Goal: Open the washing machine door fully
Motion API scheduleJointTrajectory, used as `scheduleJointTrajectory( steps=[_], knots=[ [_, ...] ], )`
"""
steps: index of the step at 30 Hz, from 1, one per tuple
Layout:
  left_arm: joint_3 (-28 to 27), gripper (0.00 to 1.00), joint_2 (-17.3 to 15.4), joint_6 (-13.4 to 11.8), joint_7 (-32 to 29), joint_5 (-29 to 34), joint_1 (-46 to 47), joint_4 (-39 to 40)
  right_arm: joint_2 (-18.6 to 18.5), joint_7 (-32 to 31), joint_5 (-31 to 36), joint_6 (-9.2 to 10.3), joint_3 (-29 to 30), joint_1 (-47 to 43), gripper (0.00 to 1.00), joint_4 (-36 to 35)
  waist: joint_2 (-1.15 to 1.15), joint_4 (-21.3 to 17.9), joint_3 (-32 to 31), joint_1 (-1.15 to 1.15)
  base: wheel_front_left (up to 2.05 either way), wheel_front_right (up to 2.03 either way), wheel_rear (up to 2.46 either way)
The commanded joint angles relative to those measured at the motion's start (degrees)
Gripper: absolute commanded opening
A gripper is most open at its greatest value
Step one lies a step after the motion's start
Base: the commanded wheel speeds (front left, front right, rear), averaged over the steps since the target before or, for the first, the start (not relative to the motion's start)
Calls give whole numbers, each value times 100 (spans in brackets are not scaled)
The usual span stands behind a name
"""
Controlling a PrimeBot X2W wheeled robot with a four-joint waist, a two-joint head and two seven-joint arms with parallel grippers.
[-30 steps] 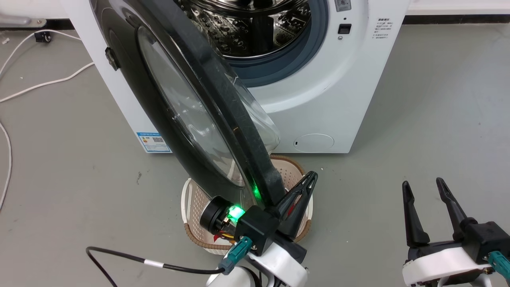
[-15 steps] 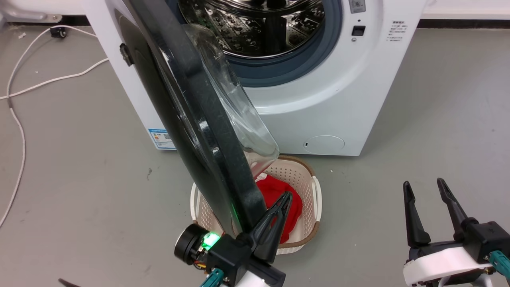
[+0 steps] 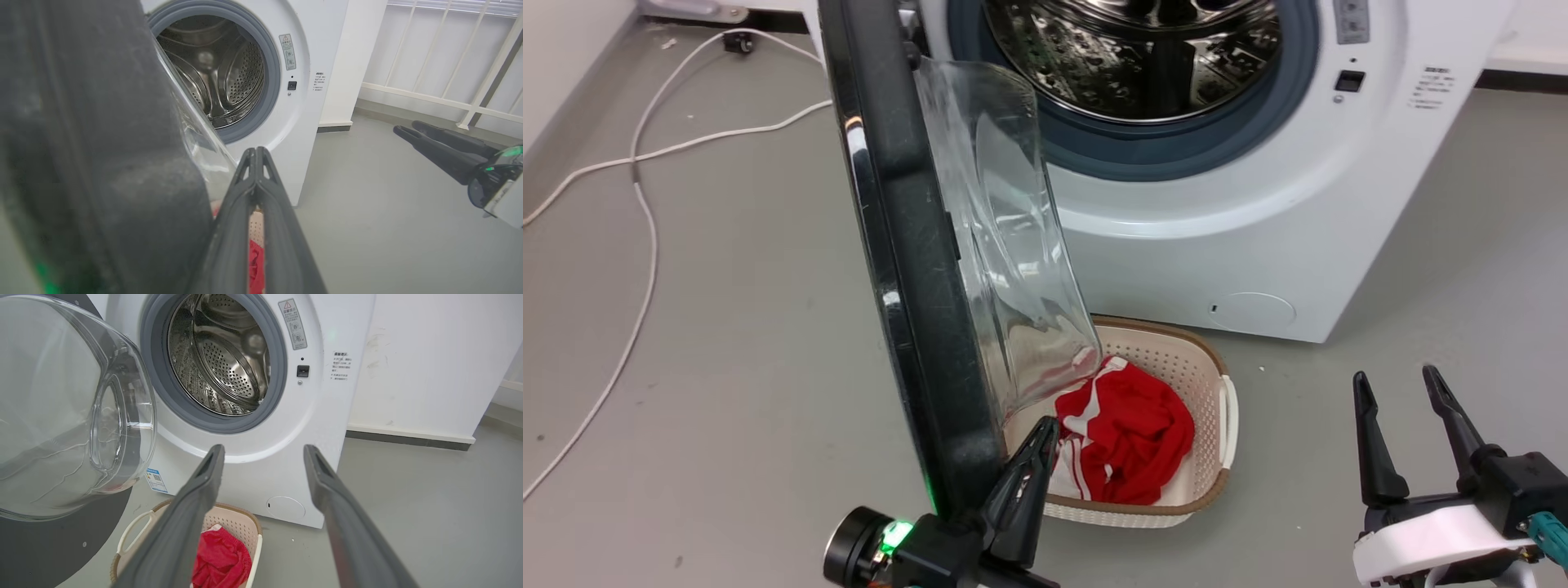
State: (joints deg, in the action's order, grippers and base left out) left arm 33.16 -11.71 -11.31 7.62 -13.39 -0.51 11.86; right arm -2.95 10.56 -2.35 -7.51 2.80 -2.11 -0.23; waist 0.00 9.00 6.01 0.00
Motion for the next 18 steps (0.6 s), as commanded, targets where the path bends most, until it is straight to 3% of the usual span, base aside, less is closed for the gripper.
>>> scheduleJointTrajectory(
  steps=[1,18],
  knots=[
    [-86,0,-63,-81,-30,-17,-90,35,13,-3,41,4,0,1,100,-37,0,137,-18,0,0,0,0],
    [-424,0,-276,-510,-51,-92,-525,327,14,-108,111,4,94,-28,100,-195,0,1141,55,0,0,0,0]
  ],
)
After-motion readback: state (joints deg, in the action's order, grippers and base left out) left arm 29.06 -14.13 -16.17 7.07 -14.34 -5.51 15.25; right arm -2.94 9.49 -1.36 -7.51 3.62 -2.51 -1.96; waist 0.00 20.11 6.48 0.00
